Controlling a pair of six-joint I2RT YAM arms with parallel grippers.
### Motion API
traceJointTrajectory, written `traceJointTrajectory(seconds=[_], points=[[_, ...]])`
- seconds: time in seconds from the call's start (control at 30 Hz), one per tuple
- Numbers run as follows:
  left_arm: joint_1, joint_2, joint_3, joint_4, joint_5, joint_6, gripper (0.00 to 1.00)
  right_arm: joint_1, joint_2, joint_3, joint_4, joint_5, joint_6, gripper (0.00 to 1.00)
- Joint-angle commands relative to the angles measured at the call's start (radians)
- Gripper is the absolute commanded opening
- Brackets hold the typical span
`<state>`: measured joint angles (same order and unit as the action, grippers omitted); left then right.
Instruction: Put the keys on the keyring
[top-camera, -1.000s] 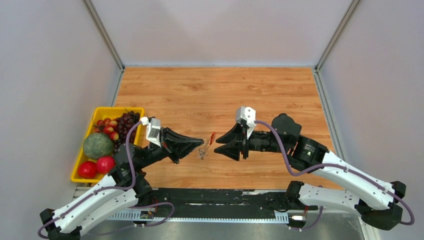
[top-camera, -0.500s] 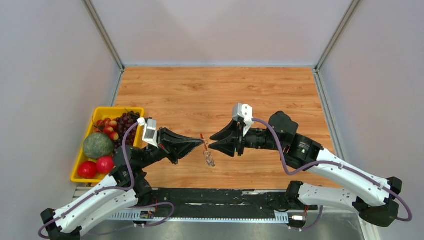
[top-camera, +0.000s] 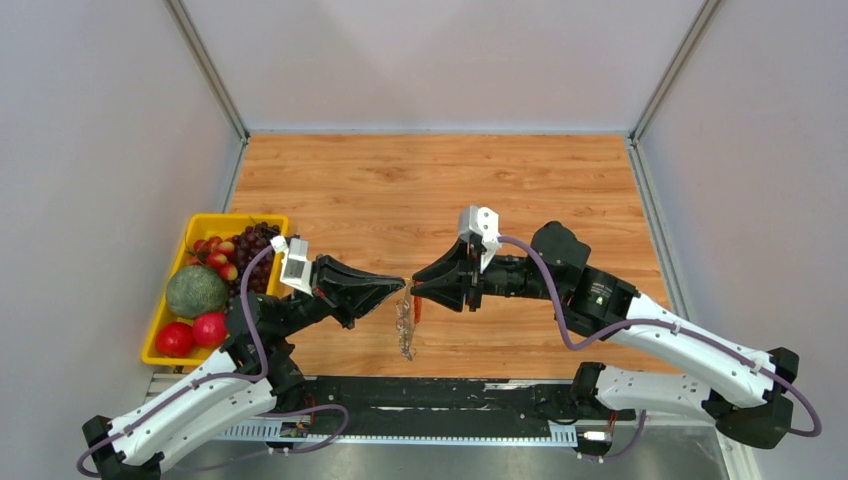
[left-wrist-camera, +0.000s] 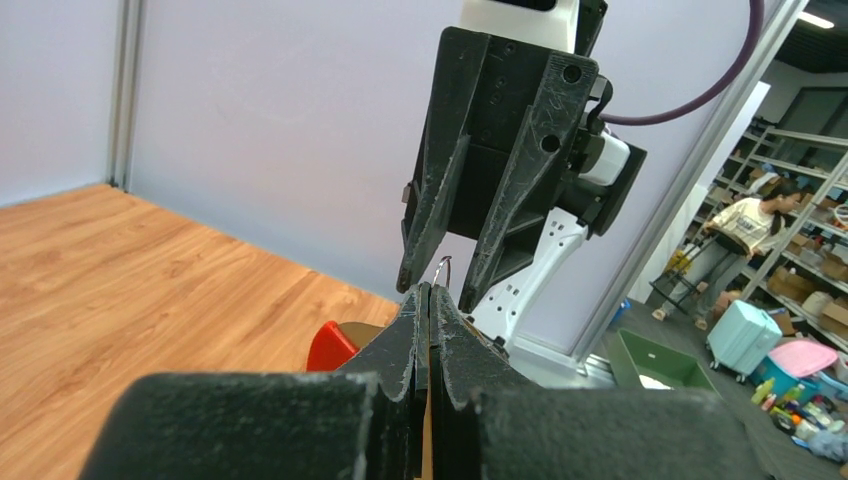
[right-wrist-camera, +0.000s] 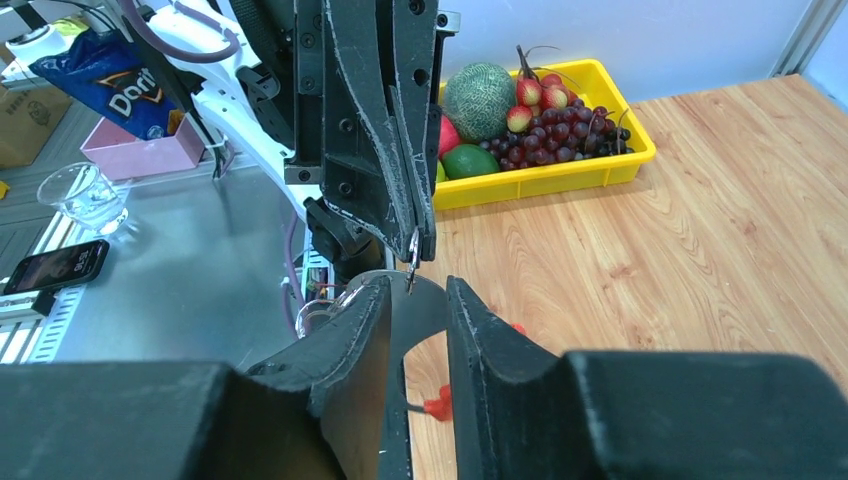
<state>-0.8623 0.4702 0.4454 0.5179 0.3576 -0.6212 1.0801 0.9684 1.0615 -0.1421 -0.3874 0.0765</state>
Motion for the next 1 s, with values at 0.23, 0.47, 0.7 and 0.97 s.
traceJointTrajectory(seconds=[0.23, 0.47, 0.7, 0.97], points=[[0.0, 0.001, -0.003, 0.094, 0.024, -0.029, 0.0, 0.029, 0.001, 0.045, 0.074, 0.0, 0.002, 0.25], [0.0, 0.004, -0.004, 0.101, 0.028, -0.034, 0.0, 0.044, 0.004, 0.049, 0.085, 0.023, -0.006, 0.21], [0.001, 0.0, -0.006, 0.11, 0.026, -0.038, 0.0, 0.056, 0.007, 0.045, 0.086, 0.042, -0.014, 0.11], [0.0, -0.002, -0.008, 0.125, 0.02, -0.044, 0.0, 0.08, -0.012, 0.031, 0.086, 0.073, -0.03, 0.0]])
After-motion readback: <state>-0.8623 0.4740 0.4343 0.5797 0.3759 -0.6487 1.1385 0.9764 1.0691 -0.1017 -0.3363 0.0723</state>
